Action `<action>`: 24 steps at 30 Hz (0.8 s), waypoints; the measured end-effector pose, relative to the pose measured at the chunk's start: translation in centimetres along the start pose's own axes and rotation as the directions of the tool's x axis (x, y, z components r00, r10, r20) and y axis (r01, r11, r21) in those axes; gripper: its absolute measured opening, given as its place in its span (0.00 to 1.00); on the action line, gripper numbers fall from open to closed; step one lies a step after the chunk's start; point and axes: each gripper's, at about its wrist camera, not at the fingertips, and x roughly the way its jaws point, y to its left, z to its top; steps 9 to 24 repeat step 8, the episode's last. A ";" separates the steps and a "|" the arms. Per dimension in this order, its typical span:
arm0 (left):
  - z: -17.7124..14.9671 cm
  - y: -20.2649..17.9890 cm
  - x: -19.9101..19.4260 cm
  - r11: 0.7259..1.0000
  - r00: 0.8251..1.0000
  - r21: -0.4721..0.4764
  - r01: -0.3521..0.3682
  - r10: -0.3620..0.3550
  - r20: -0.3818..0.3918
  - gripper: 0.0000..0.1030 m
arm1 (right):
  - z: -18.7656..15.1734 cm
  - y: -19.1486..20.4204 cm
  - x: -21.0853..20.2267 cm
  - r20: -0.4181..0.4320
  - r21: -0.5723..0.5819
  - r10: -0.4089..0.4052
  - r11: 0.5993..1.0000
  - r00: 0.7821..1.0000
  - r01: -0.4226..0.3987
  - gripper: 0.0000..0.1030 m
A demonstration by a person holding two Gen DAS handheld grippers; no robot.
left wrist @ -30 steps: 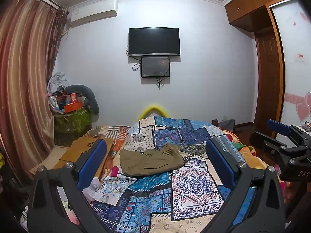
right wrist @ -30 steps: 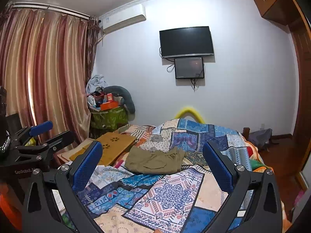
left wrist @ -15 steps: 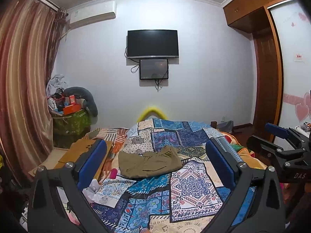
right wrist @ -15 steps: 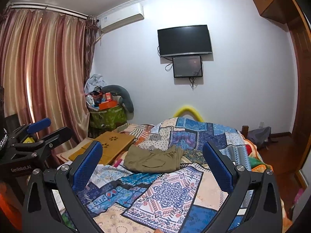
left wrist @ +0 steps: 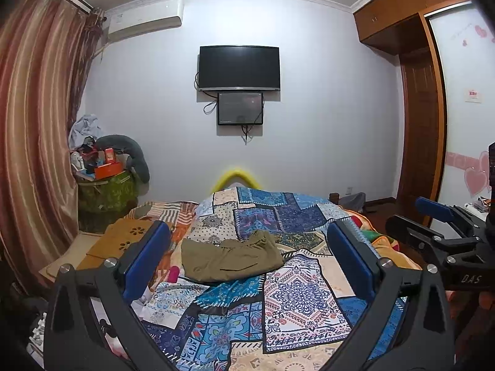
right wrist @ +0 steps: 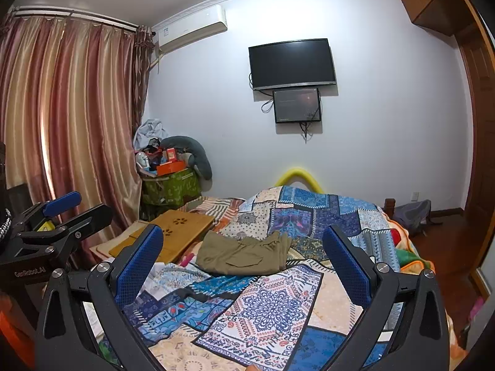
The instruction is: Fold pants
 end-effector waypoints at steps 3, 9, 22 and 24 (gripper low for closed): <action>-0.1 -0.1 0.0 1.000 1.000 0.007 0.001 -0.001 0.002 1.00 | 0.0 0.0 0.0 -0.001 0.001 0.001 1.000 1.000 -0.001 0.99; -0.1 0.0 0.1 1.000 1.000 0.005 0.010 -0.010 -0.008 1.00 | -0.1 0.0 0.1 0.001 0.003 0.000 1.000 1.000 0.000 0.99; -0.1 0.0 0.1 1.000 1.000 0.005 0.010 -0.010 -0.008 1.00 | -0.1 0.0 0.1 0.001 0.003 0.000 1.000 1.000 0.000 0.99; -0.1 0.0 0.1 1.000 1.000 0.005 0.010 -0.010 -0.008 1.00 | -0.1 0.0 0.1 0.001 0.003 0.000 1.000 1.000 0.000 0.99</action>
